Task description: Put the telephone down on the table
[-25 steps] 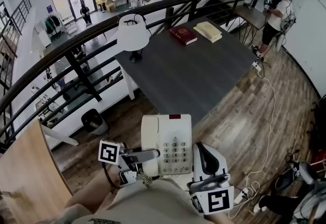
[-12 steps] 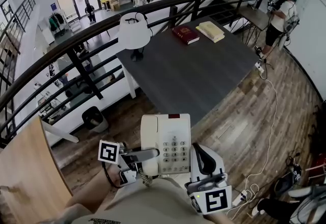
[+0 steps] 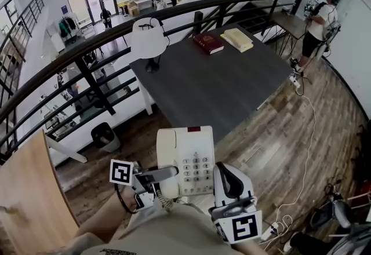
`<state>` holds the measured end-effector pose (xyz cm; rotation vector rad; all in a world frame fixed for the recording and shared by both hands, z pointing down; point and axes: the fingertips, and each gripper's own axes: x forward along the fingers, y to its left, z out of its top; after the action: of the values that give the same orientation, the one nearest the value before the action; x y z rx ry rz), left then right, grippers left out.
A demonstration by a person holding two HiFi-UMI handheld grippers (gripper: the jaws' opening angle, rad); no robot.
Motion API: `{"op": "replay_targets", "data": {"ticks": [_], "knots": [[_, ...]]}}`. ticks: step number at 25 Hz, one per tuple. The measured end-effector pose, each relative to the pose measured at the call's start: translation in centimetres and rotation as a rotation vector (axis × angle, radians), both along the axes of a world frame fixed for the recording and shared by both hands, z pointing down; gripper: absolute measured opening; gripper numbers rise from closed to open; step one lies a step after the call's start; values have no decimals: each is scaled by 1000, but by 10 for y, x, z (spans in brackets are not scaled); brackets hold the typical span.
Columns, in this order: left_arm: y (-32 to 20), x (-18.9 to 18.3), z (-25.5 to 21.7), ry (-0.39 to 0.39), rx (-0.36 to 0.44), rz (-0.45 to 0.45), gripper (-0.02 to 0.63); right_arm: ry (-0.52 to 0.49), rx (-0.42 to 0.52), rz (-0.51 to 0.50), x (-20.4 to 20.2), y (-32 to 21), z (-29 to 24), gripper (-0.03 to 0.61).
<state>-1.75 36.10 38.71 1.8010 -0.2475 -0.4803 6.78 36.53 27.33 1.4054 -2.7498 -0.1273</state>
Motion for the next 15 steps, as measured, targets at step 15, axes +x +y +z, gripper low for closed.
{"op": "replay_targets", "data": {"ticks": [15], "knots": [[-21, 18, 4, 13, 14, 16, 420, -1, 12, 15, 18, -17, 8, 0]]}}
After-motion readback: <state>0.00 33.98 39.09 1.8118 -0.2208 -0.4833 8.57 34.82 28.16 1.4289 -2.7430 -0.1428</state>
